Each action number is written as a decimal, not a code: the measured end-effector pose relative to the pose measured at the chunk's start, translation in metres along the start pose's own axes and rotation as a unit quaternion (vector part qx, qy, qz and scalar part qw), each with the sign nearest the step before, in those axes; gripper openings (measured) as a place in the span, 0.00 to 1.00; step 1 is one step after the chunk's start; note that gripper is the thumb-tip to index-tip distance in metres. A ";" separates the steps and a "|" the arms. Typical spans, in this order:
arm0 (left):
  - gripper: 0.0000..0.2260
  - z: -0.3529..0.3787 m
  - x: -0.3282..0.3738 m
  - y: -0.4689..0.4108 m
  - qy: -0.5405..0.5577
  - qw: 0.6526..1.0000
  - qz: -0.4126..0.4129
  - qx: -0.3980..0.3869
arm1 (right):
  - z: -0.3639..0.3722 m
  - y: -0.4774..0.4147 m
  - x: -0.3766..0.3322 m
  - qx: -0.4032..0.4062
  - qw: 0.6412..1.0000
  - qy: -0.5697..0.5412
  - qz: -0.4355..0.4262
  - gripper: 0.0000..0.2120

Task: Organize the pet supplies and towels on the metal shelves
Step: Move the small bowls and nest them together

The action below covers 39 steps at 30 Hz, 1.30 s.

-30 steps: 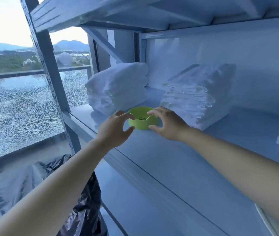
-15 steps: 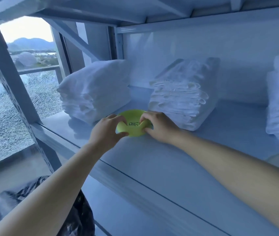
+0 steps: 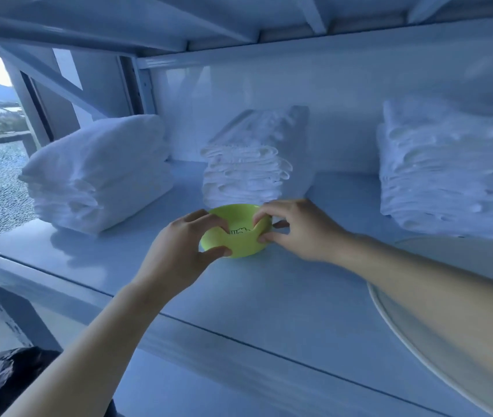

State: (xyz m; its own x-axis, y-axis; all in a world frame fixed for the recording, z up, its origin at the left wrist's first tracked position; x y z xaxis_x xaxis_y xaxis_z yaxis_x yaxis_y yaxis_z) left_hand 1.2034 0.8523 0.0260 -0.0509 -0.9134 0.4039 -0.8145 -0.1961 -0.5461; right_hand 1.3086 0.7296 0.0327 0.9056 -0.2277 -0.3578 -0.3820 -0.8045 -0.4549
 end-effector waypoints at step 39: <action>0.13 0.284 0.650 0.008 0.206 0.883 0.394 -0.146 | -0.437 0.577 0.152 0.255 0.879 0.241 0.323 0.13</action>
State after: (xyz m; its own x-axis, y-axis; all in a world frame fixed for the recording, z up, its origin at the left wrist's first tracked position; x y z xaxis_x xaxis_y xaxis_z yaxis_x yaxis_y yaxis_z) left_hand 1.3284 0.1558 0.0755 -0.8266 -0.5048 0.2489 -0.5431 0.5992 -0.5883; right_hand 1.3067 -0.0092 0.0717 0.3948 -0.8519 -0.3442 -0.7666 -0.0989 -0.6344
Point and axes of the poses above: each hand's wrist, its own y-axis away from the middle knuckle, its own z-axis out of the palm, x = y × z, the point moved 8 cm from there along -y, towards the middle knuckle, and after that the axes turned 7 degrees about y, right-handed, at the moved point
